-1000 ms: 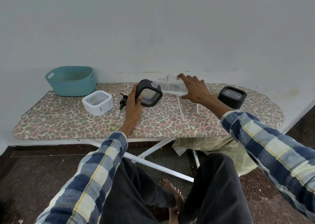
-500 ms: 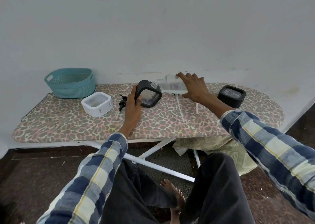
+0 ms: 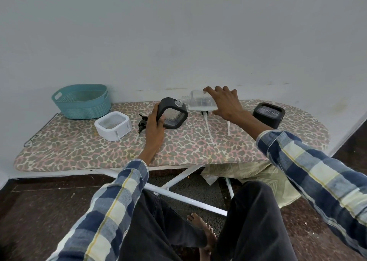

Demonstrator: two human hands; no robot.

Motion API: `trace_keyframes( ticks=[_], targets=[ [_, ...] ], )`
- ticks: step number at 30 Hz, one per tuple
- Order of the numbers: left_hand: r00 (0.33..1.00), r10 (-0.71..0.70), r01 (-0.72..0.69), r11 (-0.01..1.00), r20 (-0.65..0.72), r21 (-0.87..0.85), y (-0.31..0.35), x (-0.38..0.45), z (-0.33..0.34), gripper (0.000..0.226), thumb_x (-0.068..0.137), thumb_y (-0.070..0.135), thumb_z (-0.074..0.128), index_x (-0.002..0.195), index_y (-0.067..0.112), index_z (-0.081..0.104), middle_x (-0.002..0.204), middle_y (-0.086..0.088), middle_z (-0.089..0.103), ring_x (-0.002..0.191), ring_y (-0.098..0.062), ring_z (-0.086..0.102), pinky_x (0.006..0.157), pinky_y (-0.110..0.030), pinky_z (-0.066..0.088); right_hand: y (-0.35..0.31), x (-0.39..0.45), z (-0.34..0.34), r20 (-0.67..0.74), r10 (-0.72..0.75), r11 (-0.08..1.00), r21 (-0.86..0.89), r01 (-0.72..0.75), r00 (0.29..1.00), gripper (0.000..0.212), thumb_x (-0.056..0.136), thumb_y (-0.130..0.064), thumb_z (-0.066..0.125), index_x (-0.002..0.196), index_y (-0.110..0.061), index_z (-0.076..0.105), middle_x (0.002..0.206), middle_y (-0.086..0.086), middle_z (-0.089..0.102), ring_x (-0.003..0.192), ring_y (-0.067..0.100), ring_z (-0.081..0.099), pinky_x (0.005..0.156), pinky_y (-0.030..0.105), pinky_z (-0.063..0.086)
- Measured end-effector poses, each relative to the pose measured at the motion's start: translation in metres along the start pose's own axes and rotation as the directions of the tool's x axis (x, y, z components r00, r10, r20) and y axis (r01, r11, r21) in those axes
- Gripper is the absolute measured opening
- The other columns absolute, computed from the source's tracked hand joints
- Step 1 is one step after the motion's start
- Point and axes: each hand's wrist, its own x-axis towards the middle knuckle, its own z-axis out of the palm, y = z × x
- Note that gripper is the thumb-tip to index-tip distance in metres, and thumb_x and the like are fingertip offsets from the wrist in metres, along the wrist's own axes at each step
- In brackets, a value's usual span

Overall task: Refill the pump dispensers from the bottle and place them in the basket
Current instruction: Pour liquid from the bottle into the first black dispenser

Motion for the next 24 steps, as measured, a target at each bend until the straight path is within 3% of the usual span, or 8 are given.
trace_keyframes(
  ticks=[17,21,24],
  targets=[
    [1.000,-0.007,0.007,1.000,-0.009,0.002,0.000,0.000,0.000,0.056,0.117,0.025,0.043,0.170,0.019,0.027,0.166,-0.009,0.041,0.152,-0.029,0.042,0.119,-0.034,0.037,-0.002,0.002,-0.012,-0.016,-0.022,0.998,-0.053,0.021,1.000,0.086,0.080,-0.014,0.087,0.150,-0.031,0.039,0.128,0.009,0.058,0.117,0.036,0.055,0.095,0.052,0.043],
    [1.000,-0.001,0.001,1.000,-0.016,0.012,0.001,0.000,0.000,0.055,0.117,0.023,0.043,0.170,0.018,0.027,0.166,-0.009,0.041,0.151,-0.027,0.043,0.114,-0.024,0.034,-0.002,0.003,-0.014,-0.014,-0.021,0.997,-0.072,0.020,1.000,0.087,0.079,-0.013,0.087,0.149,-0.032,0.039,0.127,0.008,0.058,0.117,0.035,0.055,0.096,0.052,0.043],
    [1.000,0.003,-0.003,1.000,-0.016,0.010,0.000,0.000,0.000,0.055,0.117,0.022,0.043,0.169,0.017,0.028,0.167,-0.009,0.041,0.153,-0.028,0.042,0.116,-0.026,0.033,-0.003,0.003,-0.015,-0.019,-0.022,0.997,-0.077,0.020,1.000,0.088,0.078,-0.012,0.087,0.149,-0.032,0.039,0.127,0.008,0.059,0.117,0.035,0.055,0.096,0.053,0.043]
  ],
)
